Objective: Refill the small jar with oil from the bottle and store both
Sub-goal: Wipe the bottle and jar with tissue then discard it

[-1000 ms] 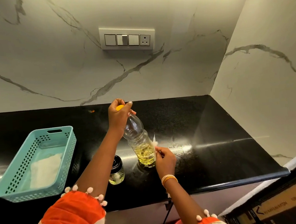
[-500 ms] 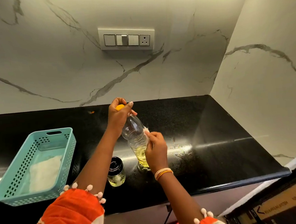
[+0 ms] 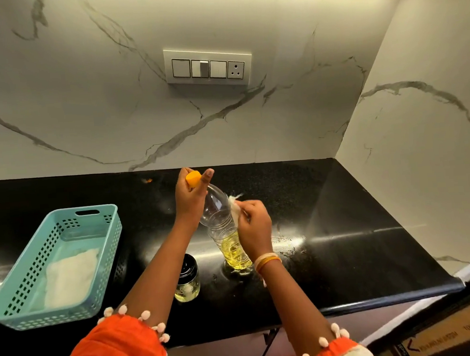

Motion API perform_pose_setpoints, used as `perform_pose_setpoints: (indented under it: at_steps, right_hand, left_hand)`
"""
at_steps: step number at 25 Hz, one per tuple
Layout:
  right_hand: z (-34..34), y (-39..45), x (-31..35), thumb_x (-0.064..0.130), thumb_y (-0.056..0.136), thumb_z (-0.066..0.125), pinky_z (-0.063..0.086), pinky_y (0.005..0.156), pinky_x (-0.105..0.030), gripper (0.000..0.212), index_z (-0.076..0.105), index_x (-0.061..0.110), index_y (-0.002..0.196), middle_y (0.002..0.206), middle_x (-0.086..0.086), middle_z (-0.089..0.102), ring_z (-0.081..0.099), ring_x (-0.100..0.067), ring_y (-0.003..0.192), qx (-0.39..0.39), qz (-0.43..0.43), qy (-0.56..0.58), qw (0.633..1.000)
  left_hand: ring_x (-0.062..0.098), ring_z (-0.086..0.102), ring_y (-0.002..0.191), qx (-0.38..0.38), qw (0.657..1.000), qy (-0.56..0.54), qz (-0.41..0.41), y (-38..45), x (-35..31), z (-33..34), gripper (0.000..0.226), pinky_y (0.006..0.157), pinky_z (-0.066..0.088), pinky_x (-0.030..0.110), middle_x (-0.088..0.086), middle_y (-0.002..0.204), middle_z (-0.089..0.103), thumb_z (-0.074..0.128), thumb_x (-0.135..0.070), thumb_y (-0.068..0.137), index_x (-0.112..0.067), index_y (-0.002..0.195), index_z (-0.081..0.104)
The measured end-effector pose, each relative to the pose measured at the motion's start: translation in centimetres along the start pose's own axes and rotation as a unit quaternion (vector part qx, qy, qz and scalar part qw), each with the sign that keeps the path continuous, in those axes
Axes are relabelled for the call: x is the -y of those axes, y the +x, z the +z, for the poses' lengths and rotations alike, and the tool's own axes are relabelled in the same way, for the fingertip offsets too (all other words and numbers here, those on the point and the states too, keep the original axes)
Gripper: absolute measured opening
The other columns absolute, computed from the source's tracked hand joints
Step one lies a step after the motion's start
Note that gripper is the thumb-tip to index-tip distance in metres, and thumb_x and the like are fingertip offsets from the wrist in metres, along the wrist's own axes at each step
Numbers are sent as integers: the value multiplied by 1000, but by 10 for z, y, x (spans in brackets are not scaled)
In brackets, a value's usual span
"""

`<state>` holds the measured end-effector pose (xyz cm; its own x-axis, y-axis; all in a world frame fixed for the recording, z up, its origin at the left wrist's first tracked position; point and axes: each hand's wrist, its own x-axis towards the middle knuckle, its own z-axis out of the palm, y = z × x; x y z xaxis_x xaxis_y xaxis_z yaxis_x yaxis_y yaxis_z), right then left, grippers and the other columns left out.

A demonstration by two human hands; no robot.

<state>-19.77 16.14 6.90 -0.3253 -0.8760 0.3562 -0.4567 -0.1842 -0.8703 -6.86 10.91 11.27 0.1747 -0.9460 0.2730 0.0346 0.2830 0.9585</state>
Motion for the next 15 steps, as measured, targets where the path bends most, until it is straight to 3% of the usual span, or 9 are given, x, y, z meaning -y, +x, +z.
perform_pose_setpoints:
  at_steps: [2, 4, 7, 9, 12, 13, 15]
  right_hand:
    - [5, 4, 1, 10, 94, 53, 42, 69, -10, 18, 70, 3, 96, 92, -4, 55, 53, -10, 80, 33, -26, -31, 999]
    - [7, -2, -24, 5, 93, 50, 37, 65, -13, 20, 68, 0, 90, 91, -7, 53, 50, -14, 78, 40, 21, -64, 997]
    - [3, -23, -73, -1, 90, 47, 32, 66, -15, 21, 67, -3, 84, 88, -9, 52, 48, -16, 76, 42, 121, -111, 986]
    - [-1, -33, -90, -3, 88, 48, 32, 57, -15, 22, 66, 1, 76, 81, -7, 49, 45, -16, 70, 76, 155, -138, 975]
    - [-5, -29, -91, -7, 76, 47, 19, 43, -20, 34, 41, 13, 49, 59, -6, 33, 28, -14, 52, 109, 176, -177, 962]
    - [-6, -22, -83, -6, 75, 48, 19, 44, -23, 31, 43, 10, 49, 55, -6, 34, 28, -14, 51, 89, 184, -149, 967]
    - [-6, -3, -58, -1, 80, 52, 29, 50, -26, 21, 65, 3, 64, 56, -9, 50, 40, -14, 55, 41, 160, -64, 984]
  left_hand:
    - [9, 50, 57, -8, 1000, 8, 0, 0, 1, 0, 34, 72, 54, 45, 0, 64, 48, 69, -43, 77, -17, 76, 47]
    - [11, 56, 61, -16, 1000, 5, -4, 0, 2, -4, 40, 74, 57, 49, 0, 66, 54, 72, -51, 70, -16, 75, 54]
    - [19, 65, 73, -35, 999, -19, -14, 2, 0, -10, 33, 76, 59, 44, 7, 78, 64, 79, -37, 67, -16, 84, 61]
    - [29, 68, 83, -26, 999, -40, -22, 5, 2, -15, 35, 77, 58, 39, 17, 89, 67, 82, -28, 66, -17, 94, 63]
    - [25, 71, 92, 29, 999, -18, -1, 9, 1, -13, 35, 82, 57, 30, 15, 98, 73, 77, -15, 78, -16, 111, 65]
    - [20, 72, 91, 38, 999, 1, 10, 9, 0, -11, 35, 81, 56, 25, 13, 96, 73, 73, -10, 83, -13, 116, 62]
    - [13, 71, 87, 37, 998, 32, 27, 9, -4, -7, 32, 76, 54, 17, 9, 89, 73, 64, 0, 87, -8, 118, 57]
